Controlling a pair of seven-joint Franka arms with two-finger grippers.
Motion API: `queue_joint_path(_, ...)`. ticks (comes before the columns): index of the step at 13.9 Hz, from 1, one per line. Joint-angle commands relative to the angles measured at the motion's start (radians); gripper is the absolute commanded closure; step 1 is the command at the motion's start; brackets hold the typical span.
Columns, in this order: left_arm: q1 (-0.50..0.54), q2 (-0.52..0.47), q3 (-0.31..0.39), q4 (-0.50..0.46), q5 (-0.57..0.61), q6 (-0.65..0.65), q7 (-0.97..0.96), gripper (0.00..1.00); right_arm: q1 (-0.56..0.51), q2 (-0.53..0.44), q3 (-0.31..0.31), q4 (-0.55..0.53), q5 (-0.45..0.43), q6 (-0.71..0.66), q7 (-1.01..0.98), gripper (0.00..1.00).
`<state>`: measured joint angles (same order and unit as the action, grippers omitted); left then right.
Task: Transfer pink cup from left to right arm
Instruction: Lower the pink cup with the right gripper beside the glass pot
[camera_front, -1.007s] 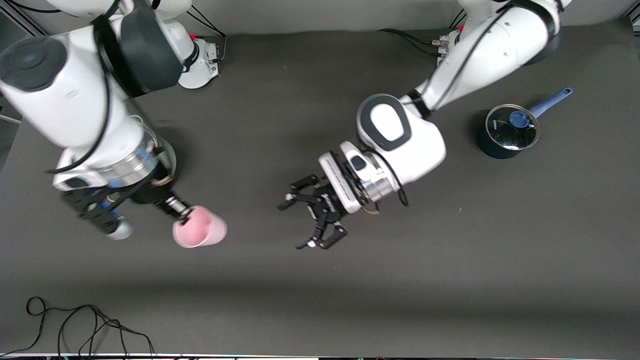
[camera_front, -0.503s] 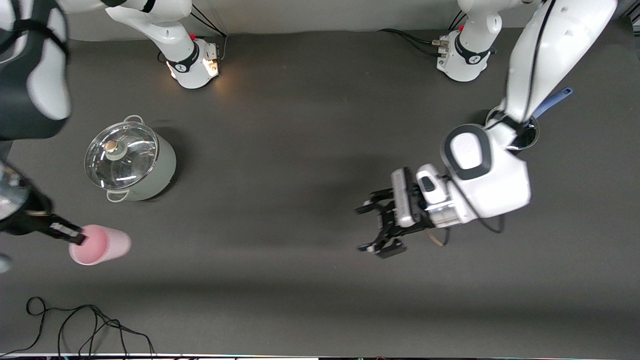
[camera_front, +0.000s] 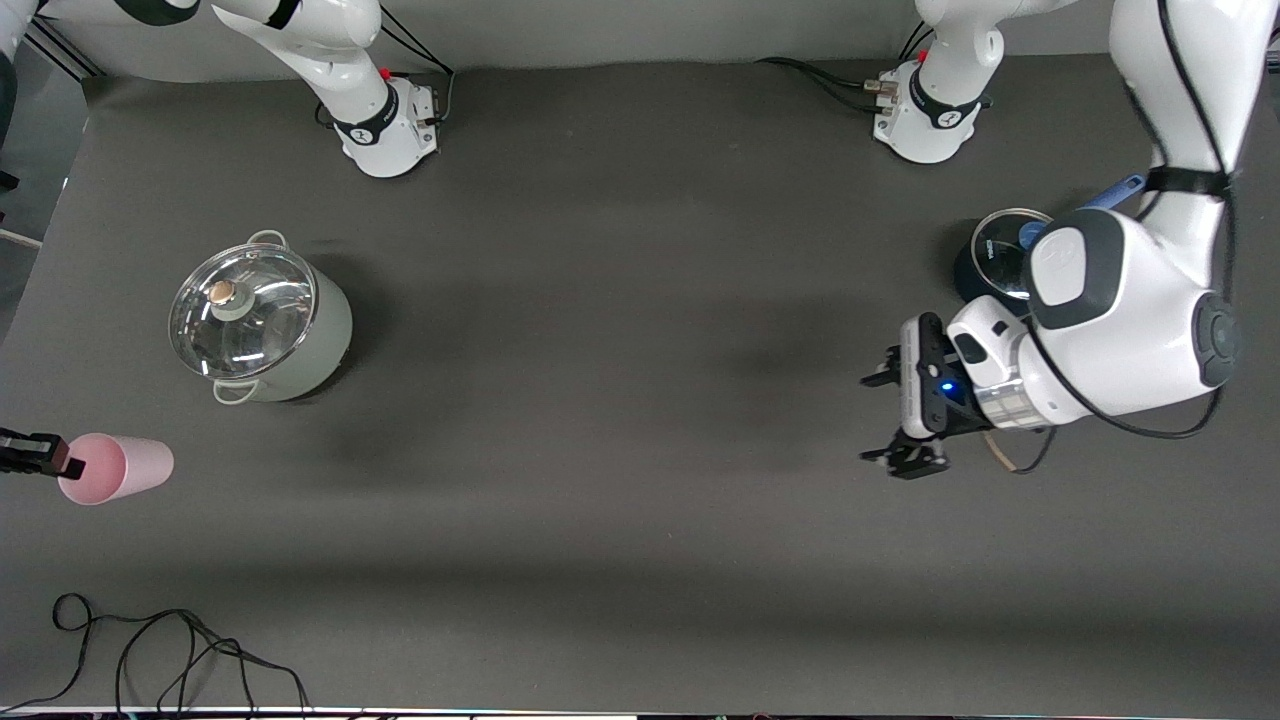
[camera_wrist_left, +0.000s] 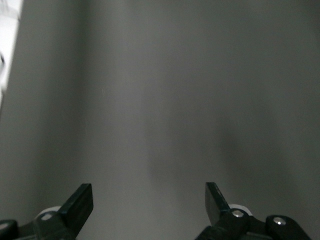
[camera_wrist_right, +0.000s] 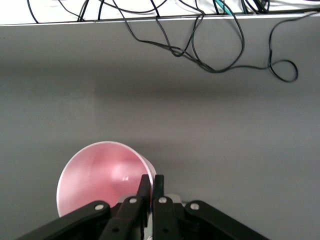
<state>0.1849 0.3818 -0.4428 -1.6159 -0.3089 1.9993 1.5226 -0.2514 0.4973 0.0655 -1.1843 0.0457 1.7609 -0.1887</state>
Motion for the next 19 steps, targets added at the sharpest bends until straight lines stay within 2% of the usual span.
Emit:
queue_joint_path(1,0.051,-0.081,0.022,-0.019,0.132,-0.066,-0.171,0.00,0.013,-0.046,0.007,-0.179,0.028,0.159,-0.055,1.00)
queue_joint_path(3,0.076,-0.090,0.026,-0.016,0.273,-0.070,-0.263,0.00,0.049,-0.010,0.011,-0.233,0.028,0.273,-0.054,1.00)
queue_joint_path(5,0.082,-0.092,0.030,-0.012,0.339,-0.070,-0.413,0.00,0.061,0.033,0.011,-0.293,0.028,0.400,-0.058,1.00)
queue_joint_path(7,0.084,-0.093,0.036,-0.013,0.450,-0.074,-0.533,0.00,0.063,0.017,0.011,-0.459,0.026,0.611,-0.074,1.00)
queue_joint_path(9,0.090,-0.121,0.036,-0.012,0.467,-0.158,-0.671,0.00,0.064,0.012,0.011,-0.547,0.019,0.724,-0.096,1.00)
queue_joint_path(12,0.122,-0.162,0.036,-0.006,0.467,-0.270,-0.823,0.00,0.041,0.046,0.010,-0.569,0.022,0.764,-0.196,1.00)
queue_joint_path(14,0.130,-0.161,0.036,0.033,0.459,-0.361,-0.929,0.00,0.038,0.070,0.010,-0.569,0.023,0.781,-0.206,1.00)
queue_joint_path(16,0.139,-0.164,0.035,0.101,0.455,-0.448,-1.021,0.00,0.035,0.107,0.010,-0.569,0.023,0.822,-0.216,1.00)
queue_joint_path(19,0.133,-0.161,0.032,0.203,0.456,-0.597,-1.036,0.00,0.034,0.112,0.010,-0.569,0.025,0.830,-0.221,1.00)
